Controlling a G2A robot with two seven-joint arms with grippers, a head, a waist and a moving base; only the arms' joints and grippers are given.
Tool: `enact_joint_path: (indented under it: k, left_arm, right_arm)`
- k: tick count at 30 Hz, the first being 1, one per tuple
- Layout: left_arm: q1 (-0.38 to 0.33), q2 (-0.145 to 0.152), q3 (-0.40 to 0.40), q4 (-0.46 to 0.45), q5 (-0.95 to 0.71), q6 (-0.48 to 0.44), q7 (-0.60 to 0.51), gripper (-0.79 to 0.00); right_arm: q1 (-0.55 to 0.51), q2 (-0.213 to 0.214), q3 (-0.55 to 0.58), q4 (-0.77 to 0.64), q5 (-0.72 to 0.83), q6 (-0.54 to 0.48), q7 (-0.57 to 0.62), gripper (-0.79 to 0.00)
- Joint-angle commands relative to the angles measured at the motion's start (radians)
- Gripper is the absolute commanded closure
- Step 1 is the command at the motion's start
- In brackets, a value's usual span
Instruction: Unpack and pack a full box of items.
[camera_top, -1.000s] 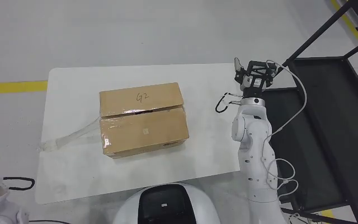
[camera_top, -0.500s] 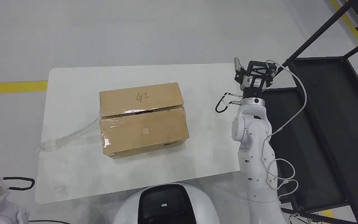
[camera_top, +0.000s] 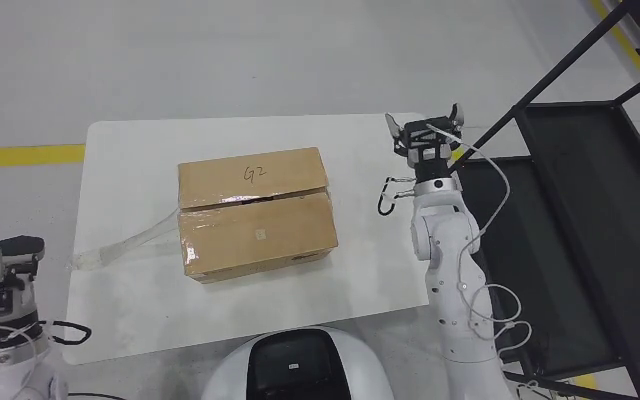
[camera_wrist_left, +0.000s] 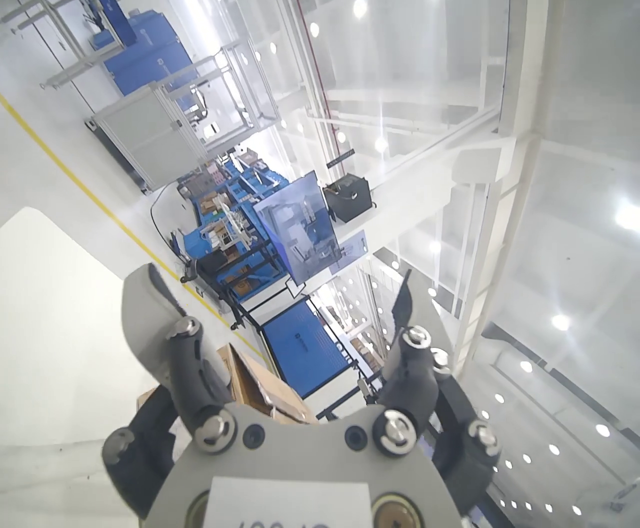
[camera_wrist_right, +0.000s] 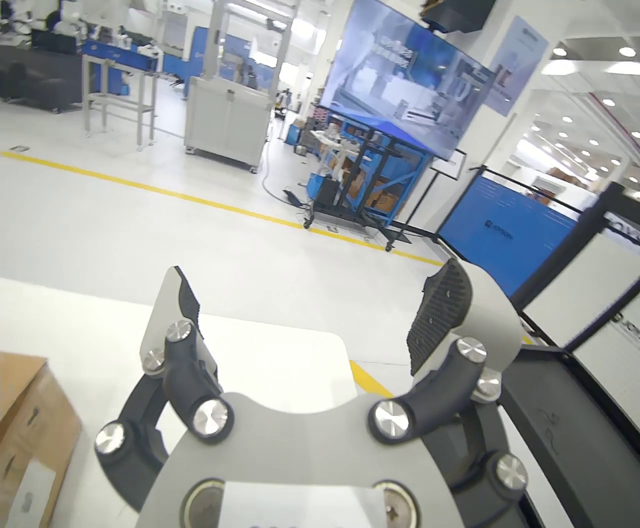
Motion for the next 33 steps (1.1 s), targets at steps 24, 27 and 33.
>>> enact_joint_path:
  k: [24, 27, 33]
  left_arm:
    - [-0.022, -0.004, -0.013, 0.046, 0.009, -0.022, -0.036, -0.785]
    - [-0.022, -0.004, -0.013, 0.046, 0.009, -0.022, -0.036, -0.785]
    - [-0.022, -0.004, -0.013, 0.046, 0.009, -0.022, -0.036, -0.785]
  right_arm:
    - [-0.013, 0.092, 0.033, 0.068, -0.546, -0.229, -0.640, -0.785]
    - [-0.013, 0.092, 0.033, 0.068, -0.546, -0.229, -0.640, -0.785]
    - [-0.013, 0.092, 0.033, 0.068, -0.546, -0.229, -0.640, -0.785]
